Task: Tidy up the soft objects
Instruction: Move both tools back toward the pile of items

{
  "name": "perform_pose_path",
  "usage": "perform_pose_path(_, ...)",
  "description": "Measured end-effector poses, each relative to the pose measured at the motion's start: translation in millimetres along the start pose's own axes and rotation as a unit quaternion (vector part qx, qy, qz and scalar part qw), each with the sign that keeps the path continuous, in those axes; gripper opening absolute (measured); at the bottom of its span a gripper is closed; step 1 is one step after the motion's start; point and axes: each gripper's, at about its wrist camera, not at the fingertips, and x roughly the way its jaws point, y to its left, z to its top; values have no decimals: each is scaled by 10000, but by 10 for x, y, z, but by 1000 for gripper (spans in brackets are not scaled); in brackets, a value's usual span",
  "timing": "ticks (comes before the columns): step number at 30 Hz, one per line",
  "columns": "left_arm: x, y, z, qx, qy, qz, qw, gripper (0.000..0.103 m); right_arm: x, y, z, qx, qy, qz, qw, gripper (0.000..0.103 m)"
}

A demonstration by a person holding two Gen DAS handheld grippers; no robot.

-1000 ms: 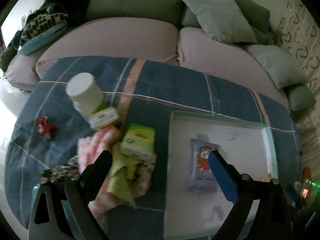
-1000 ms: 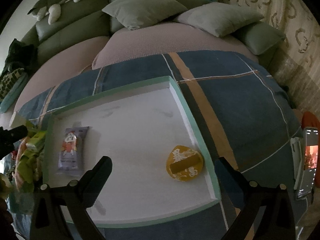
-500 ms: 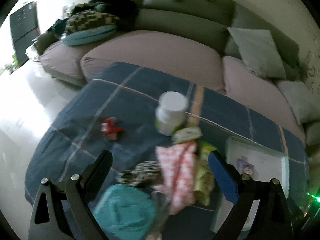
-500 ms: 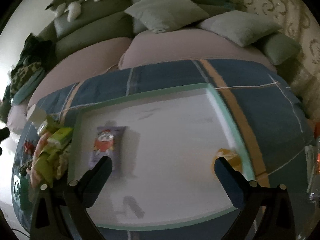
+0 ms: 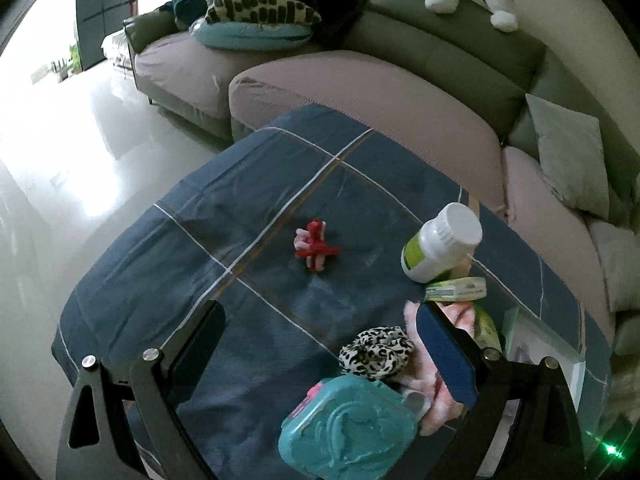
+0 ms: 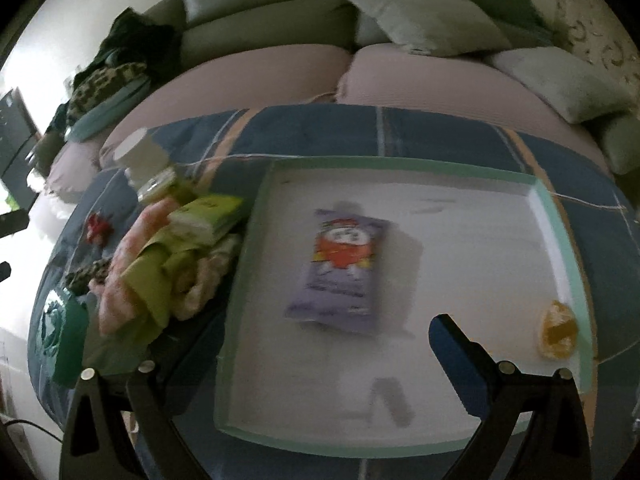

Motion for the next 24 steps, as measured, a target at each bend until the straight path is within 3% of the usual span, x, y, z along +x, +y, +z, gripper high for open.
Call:
perform_pose_path(7, 202, 31, -14, -136, 334, -284, 9989, 97, 24, 252, 7, -250, -95, 229, 9994, 103)
perform_pose_path(17, 346, 32, -10, -122, 451, -291, 9985, 97, 121, 429, 110, -237, -140, 571, 9980, 103)
perform_pose_path(24, 436, -14, 21, -172, 577, -558, 9966, 97, 200, 614, 216, -250, -141, 913, 9954, 84)
